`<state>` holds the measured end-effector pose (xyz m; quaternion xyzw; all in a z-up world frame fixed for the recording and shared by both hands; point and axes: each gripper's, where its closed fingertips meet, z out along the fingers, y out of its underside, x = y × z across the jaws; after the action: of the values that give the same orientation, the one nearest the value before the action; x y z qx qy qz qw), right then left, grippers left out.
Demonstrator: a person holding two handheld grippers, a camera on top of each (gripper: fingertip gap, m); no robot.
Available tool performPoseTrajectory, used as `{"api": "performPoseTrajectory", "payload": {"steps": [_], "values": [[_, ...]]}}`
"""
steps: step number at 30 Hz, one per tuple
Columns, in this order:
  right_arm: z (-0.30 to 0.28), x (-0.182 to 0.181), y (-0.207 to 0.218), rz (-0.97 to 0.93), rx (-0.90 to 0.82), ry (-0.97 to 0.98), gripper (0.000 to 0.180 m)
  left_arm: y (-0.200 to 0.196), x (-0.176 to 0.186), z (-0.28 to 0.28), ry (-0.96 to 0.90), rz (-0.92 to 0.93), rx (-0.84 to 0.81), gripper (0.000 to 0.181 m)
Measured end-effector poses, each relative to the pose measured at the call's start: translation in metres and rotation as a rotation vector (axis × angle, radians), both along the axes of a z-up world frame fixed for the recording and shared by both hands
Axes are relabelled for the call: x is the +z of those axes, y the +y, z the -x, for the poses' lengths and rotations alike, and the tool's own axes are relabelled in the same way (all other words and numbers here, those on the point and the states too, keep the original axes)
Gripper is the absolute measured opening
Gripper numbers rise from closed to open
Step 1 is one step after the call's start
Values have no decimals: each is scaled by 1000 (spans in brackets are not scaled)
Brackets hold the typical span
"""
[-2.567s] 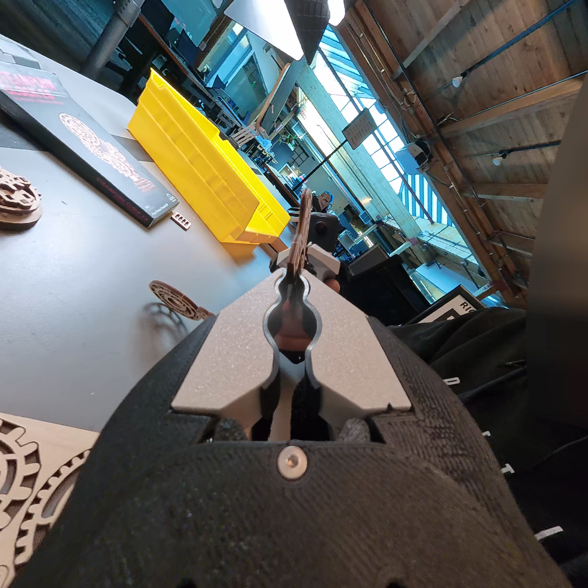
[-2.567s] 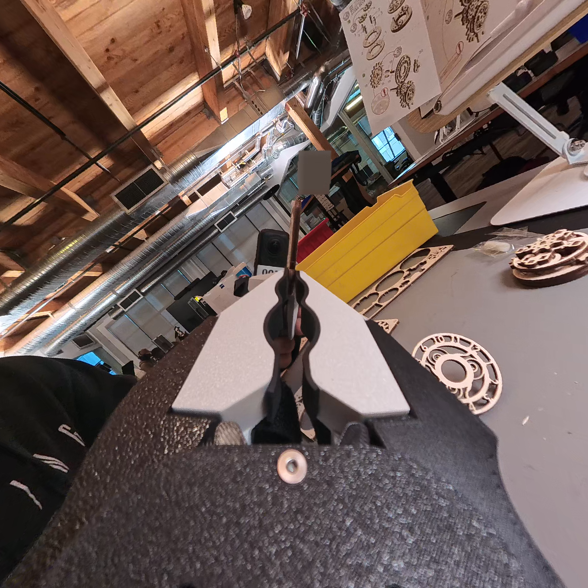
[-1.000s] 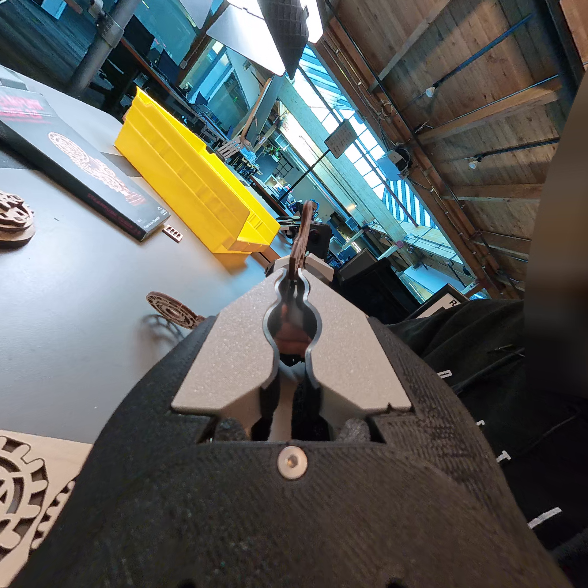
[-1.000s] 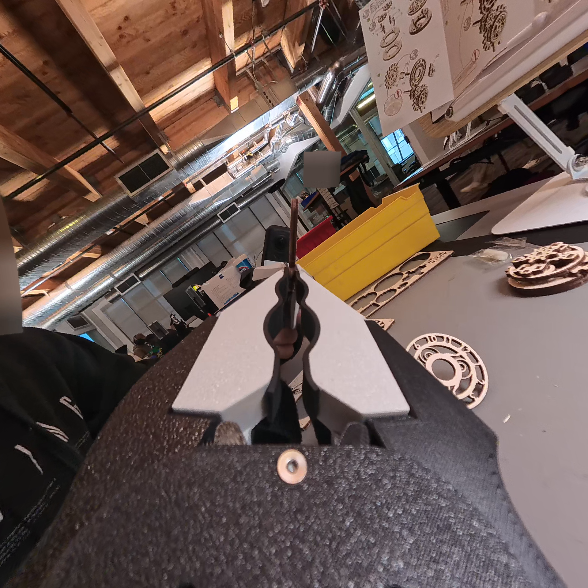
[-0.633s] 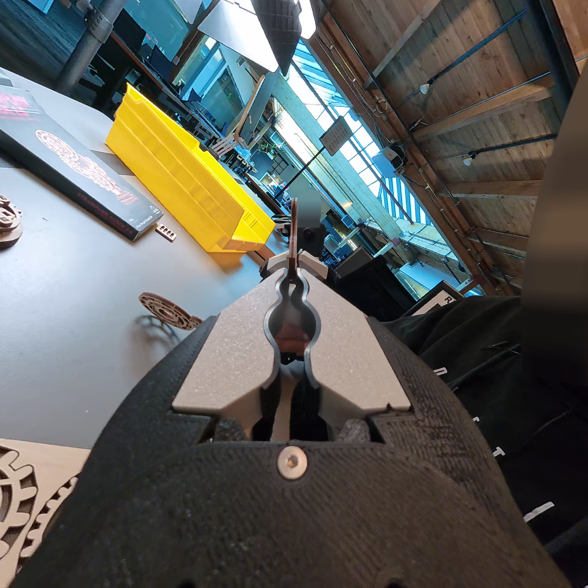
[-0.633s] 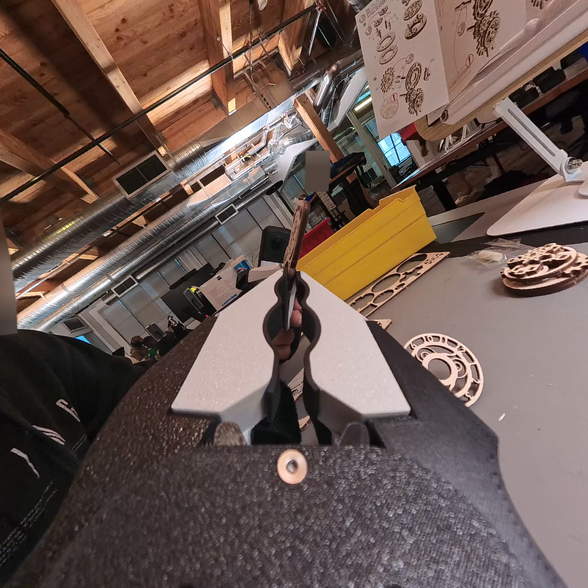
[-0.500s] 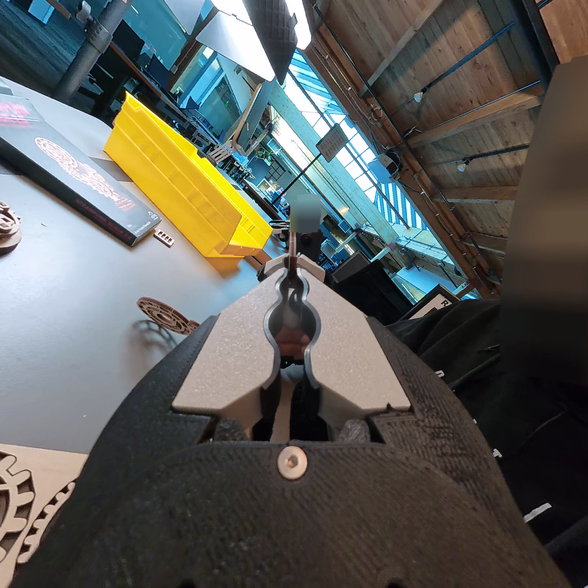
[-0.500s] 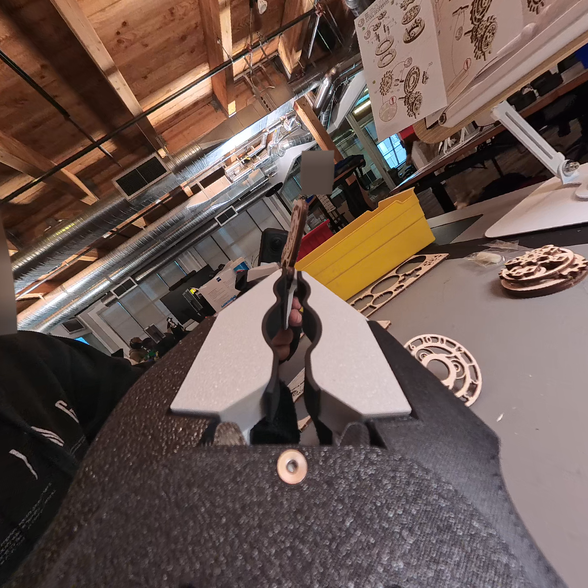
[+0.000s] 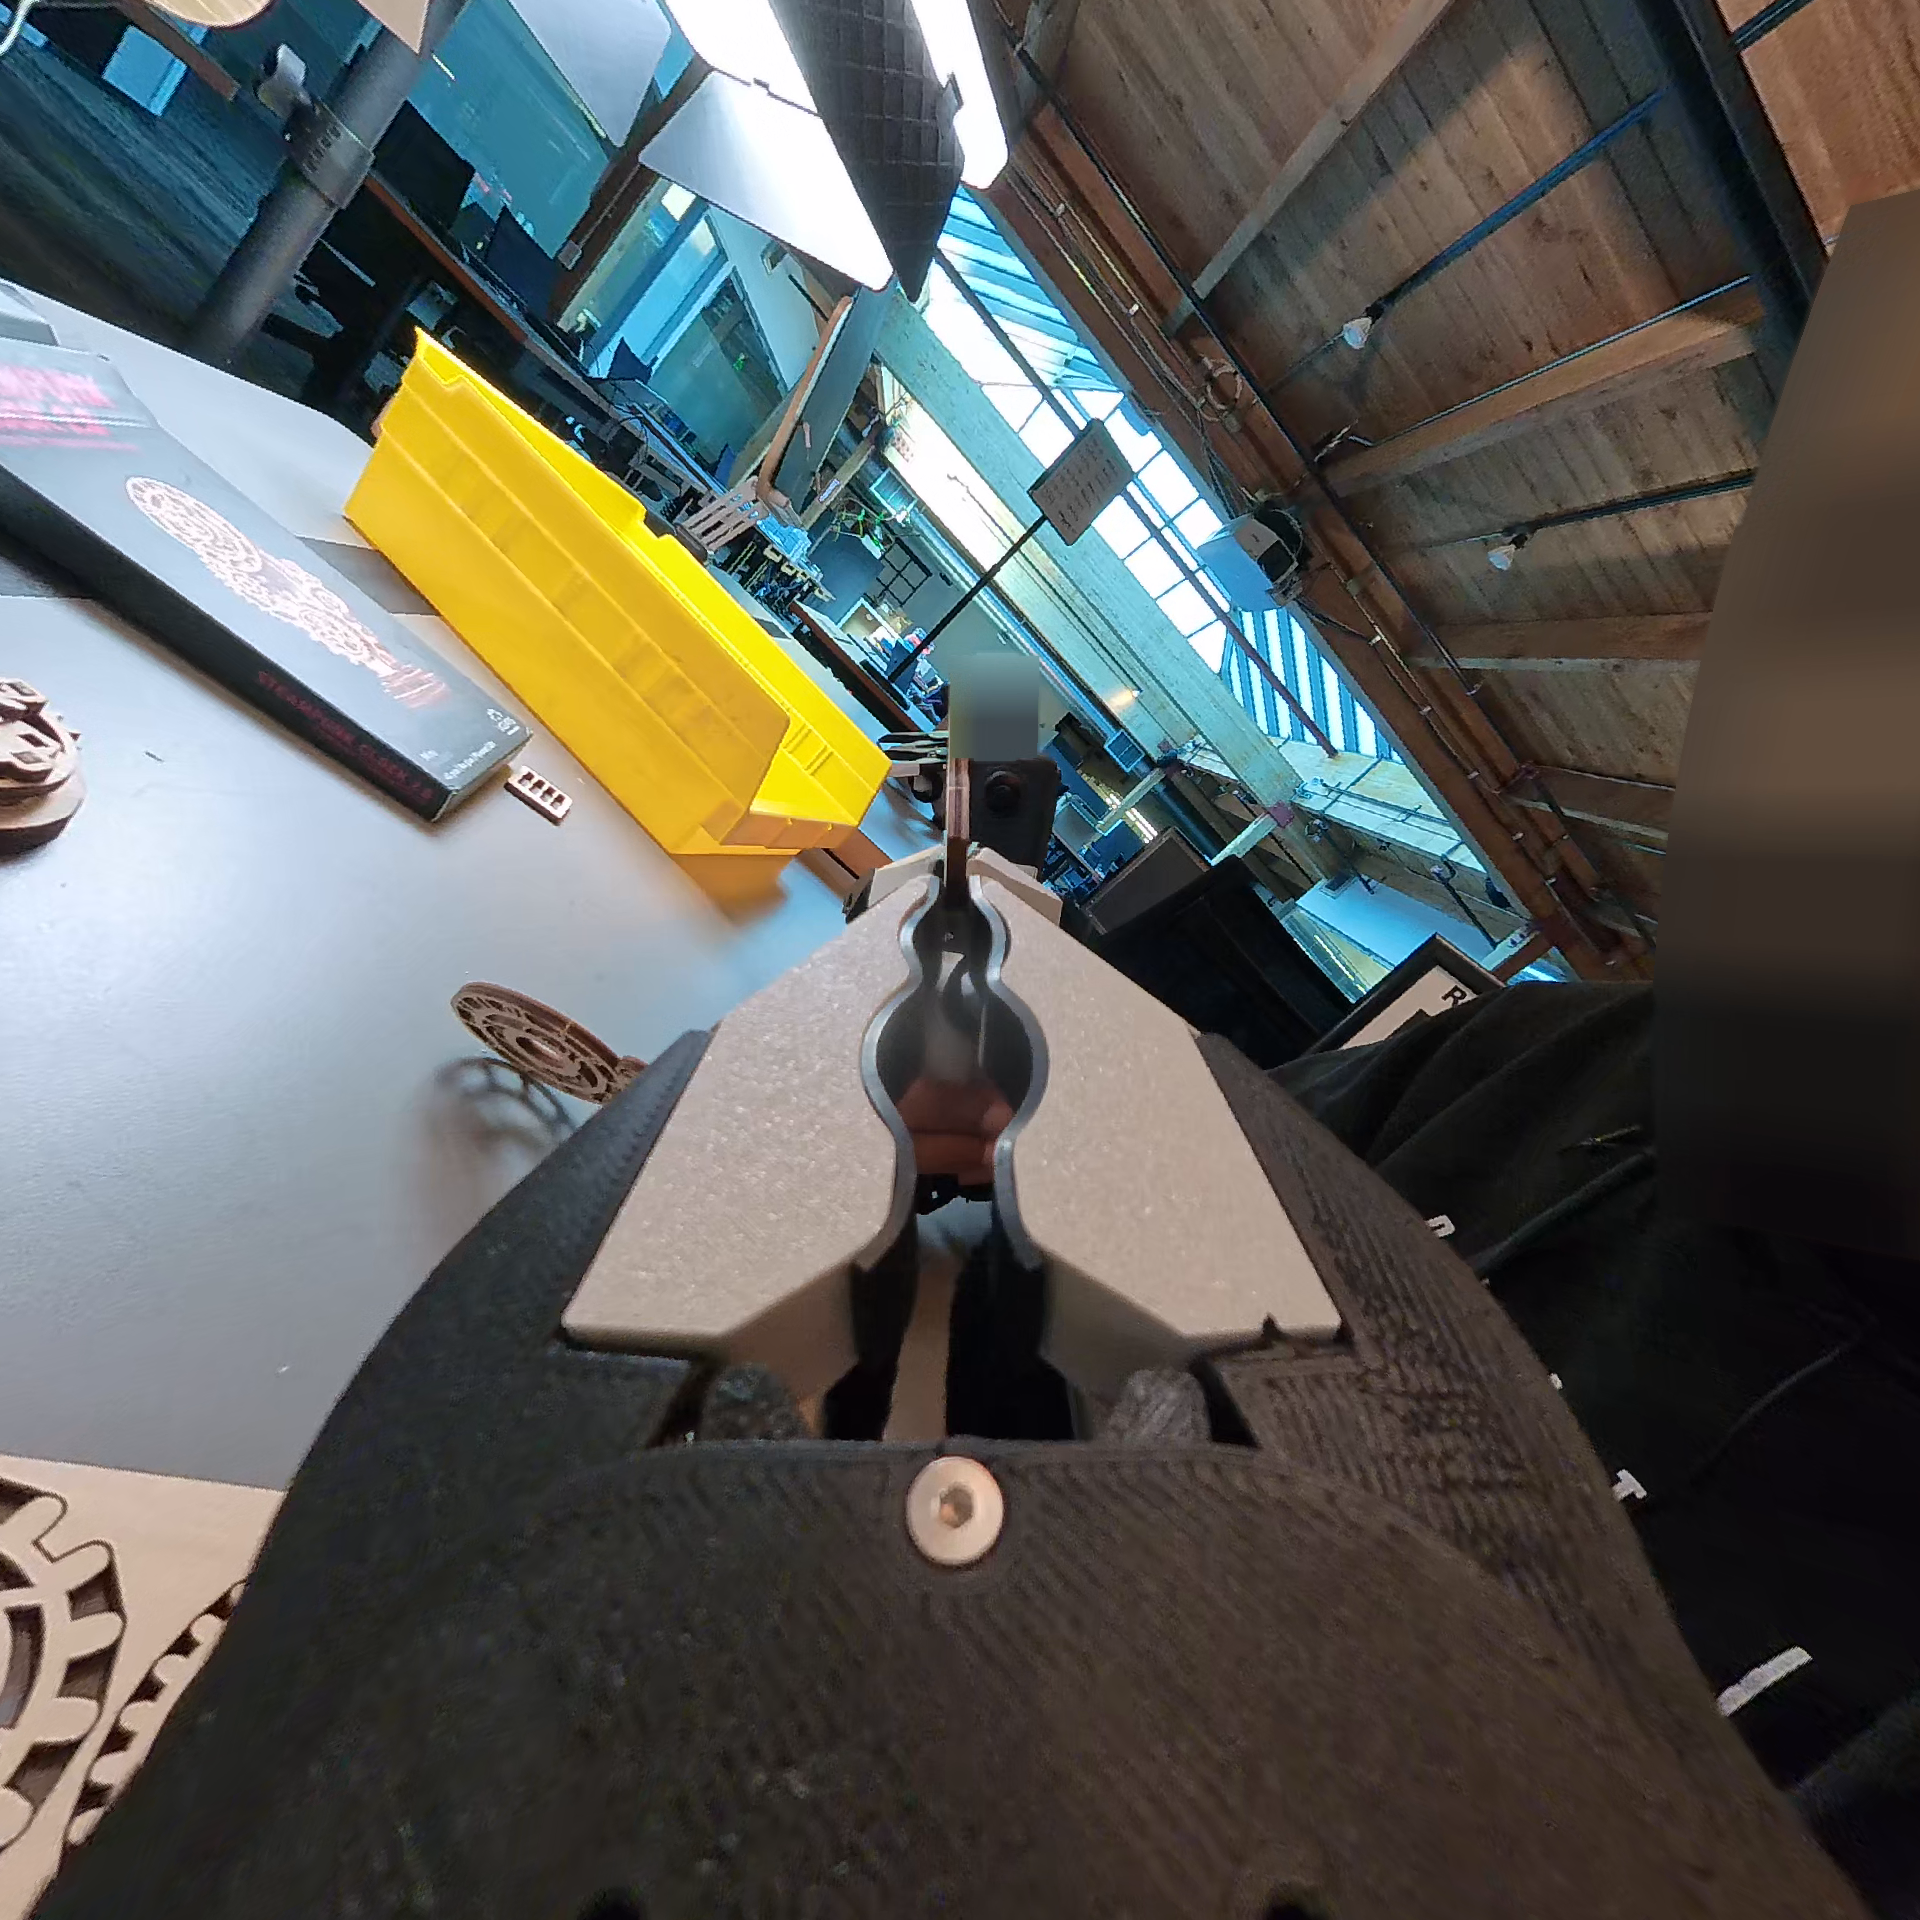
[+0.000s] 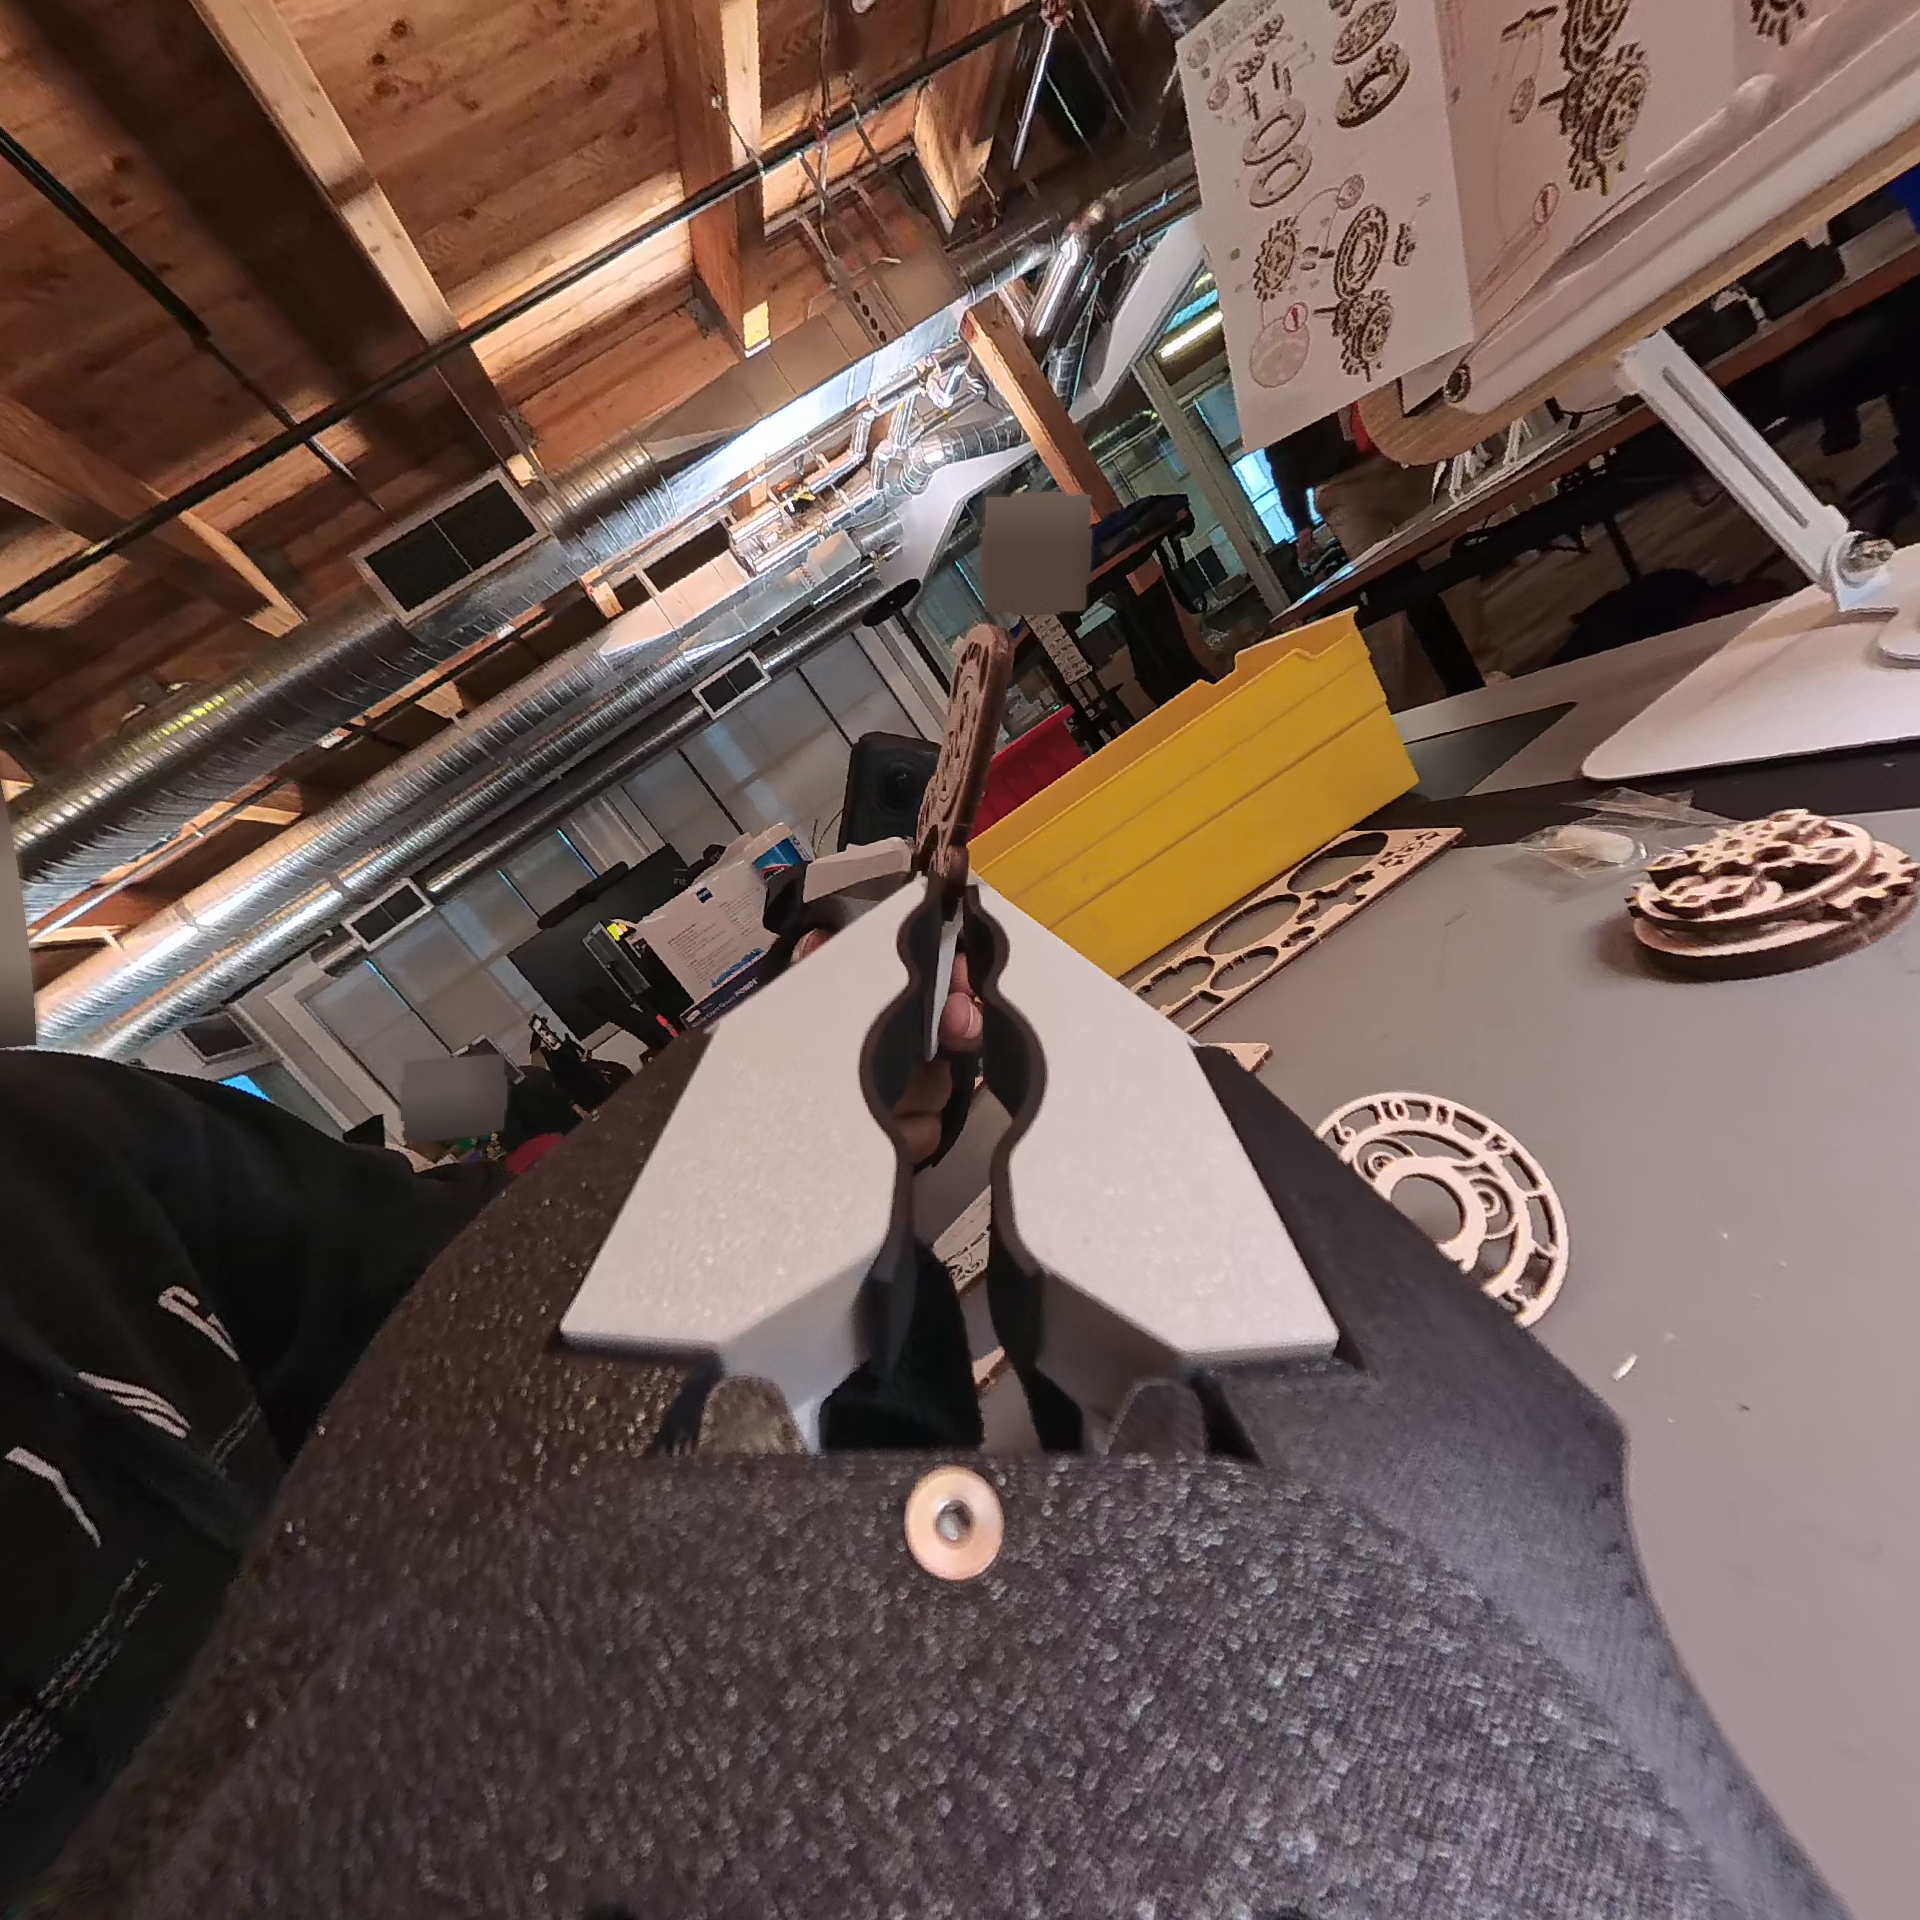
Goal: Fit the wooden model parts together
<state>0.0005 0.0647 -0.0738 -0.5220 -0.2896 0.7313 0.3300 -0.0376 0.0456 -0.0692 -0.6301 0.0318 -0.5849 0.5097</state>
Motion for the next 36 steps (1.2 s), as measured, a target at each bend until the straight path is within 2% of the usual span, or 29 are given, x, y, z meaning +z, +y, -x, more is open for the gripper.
{"api": "performPoseTrajectory", "payload": {"steps": [8, 13, 15, 18, 20, 24, 27, 32, 36], "values": [[-1, 0, 3, -23, -28, -11, 1, 0, -4, -2, 48, -2, 2, 1], [1, -4, 6, -68, -74, -53, 1, 5, -16, 0, 225, -14, 67, 2], [3, -8, 16, -148, -161, -121, 2, 8, -20, 5, 297, -15, 114, 2], [4, -4, 50, -361, -378, -261, 10, 14, -28, 21, 372, 1, 196, 1], [8, 17, 74, -487, -491, -304, 14, 18, -38, 30, 412, 34, 235, 1], [35, 80, 124, -704, -672, -325, 14, 22, -64, 46, 496, 121, 269, 2], [74, 122, 165, -753, -729, -313, 9, 21, -78, 56, 518, 174, 279, 2], [137, 156, 241, -802, -836, -389, 0, 21, -92, 70, 545, 220, 297, 1], [163, 168, 275, -832, -885, -422, 0, 21, -99, 72, 600, 226, 300, 2]]}}
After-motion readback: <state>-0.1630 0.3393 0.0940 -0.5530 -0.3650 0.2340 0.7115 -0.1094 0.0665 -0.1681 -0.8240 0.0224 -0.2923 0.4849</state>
